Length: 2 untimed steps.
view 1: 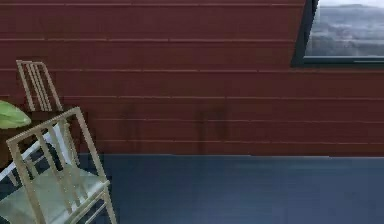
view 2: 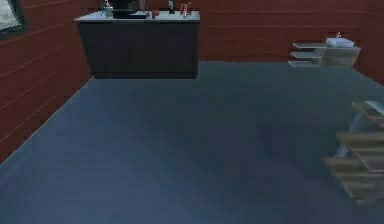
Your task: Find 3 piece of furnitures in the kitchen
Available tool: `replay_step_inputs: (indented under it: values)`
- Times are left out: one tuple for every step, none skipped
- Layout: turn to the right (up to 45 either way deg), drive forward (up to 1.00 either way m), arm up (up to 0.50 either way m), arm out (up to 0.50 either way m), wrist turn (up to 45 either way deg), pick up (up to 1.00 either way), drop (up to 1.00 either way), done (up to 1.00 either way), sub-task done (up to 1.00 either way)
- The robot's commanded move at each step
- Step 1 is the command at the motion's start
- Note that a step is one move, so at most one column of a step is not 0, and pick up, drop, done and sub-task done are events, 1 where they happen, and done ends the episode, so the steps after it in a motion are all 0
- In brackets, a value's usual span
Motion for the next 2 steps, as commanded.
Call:
replay_step_inputs:
  values:
    - [-42.0, 0.00, 0.00, 0.00, 0.0, 0.00, 0.00, 0.00, 0.00]
    - [0.0, 0.00, 0.00, 0.00, 0.0, 0.00, 0.00, 1.00, 0.00]
